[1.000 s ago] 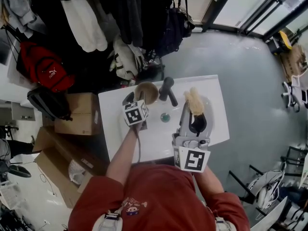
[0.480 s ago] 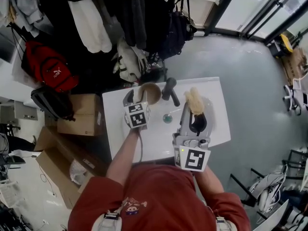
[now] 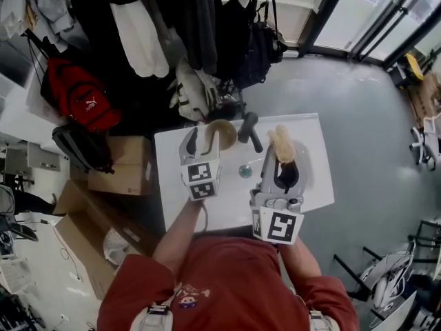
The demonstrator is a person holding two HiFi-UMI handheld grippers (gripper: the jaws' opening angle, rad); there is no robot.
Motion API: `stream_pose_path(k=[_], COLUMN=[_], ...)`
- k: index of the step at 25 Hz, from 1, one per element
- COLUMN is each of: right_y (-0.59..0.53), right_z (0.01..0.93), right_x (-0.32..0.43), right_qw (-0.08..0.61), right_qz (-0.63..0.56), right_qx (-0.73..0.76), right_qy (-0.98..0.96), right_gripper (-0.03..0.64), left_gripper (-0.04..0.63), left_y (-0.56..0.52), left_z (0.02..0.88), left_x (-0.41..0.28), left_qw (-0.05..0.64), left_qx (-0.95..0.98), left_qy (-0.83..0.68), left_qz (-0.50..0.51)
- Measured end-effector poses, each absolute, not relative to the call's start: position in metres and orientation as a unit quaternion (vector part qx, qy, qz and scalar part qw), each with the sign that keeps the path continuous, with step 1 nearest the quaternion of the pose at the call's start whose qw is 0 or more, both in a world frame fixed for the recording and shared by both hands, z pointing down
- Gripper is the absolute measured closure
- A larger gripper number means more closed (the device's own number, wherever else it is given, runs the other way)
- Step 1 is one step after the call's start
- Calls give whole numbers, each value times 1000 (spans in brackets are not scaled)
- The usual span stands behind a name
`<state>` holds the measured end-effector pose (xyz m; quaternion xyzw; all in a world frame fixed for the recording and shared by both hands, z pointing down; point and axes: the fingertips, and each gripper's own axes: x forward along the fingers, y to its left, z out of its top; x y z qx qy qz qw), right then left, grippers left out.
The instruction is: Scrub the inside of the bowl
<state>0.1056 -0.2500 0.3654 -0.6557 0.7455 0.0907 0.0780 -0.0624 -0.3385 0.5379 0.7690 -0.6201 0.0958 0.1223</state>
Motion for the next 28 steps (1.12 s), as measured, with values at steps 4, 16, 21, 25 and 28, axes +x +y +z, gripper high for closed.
stream_pose_path(k=[4, 16, 21, 25, 28], right_y=[-250, -257, -263, -261, -259], right_z=[363, 358, 366, 365, 366], right_x=[105, 87, 71, 62, 53], right_qw=[83, 80, 60, 54, 53], right_qz=[85, 66, 35, 34, 28], right_qx=[-652, -620, -588, -576, -571], right_qy=[748, 778, 806, 815, 819], right_gripper=[540, 540, 540, 540, 540], left_gripper=[365, 370, 387, 422, 442], left_y=[-327, -287, -271, -265, -260], left_z=[497, 399, 375, 369, 367], left_x=[-60, -67, -70, -76, -80], left_qw=[66, -62, -63, -65, -71], left_qx=[779, 777, 774, 769, 767], left_qy=[-619, -626, -630, -636, -638], left_qz=[77, 28, -2, 0, 0])
